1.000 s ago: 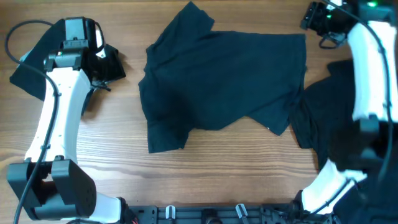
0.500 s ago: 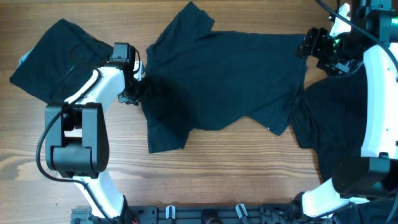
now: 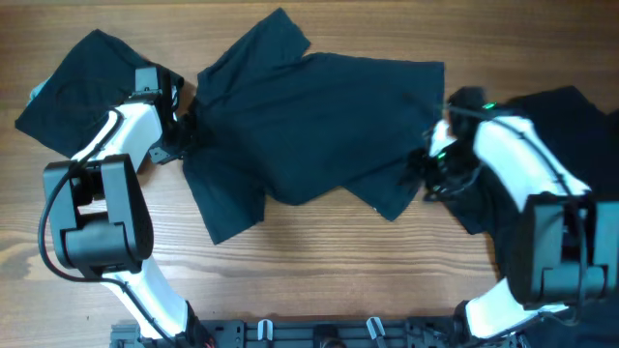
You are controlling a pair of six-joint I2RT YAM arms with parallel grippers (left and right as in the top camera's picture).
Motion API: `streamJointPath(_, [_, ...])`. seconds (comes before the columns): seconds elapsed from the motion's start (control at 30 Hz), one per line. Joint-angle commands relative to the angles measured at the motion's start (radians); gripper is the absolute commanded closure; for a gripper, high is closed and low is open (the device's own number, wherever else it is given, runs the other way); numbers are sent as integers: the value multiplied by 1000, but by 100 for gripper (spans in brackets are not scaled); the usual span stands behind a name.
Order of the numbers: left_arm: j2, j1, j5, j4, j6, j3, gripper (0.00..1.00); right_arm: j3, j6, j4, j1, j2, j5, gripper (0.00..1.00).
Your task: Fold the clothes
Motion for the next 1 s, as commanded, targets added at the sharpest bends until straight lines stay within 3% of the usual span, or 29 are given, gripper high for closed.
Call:
streamJointPath(0.0, [70,9,-22,-18,-19,-34,86,-100,178,63,99,7,7,33])
streamJointPath(0.07, [69,9,-23,-34,-15,-34,83,-147,264,95,123,7,6,36])
streamJointPath(0.17, [68,9,-23,-39,-15,-34,82,-161,266,131,123,7,6,37])
streamJointPath(0.27, [61,9,-23,-43,-15,-32,77,-166,285,177,123,7,1,51])
streamJointPath(0.4, [32,9,-23,-80,11,-5,70,-159,284,164,114,5,45,96])
streamJointPath(0.6, [-78,9,-10,-164,11,14,58,-45,235,-6,29,-55,186,96])
streamJointPath(0.7, [-122,9,138,-251,11,13,54,-20,185,-50,4,-112,172,94])
streamJointPath(0.77, [-126,9,214,-314,11,13,53,-21,168,-61,6,-118,109,69])
streamJointPath(0.97, [-124,8,235,-406,10,-19,51,-73,153,18,55,-112,30,36])
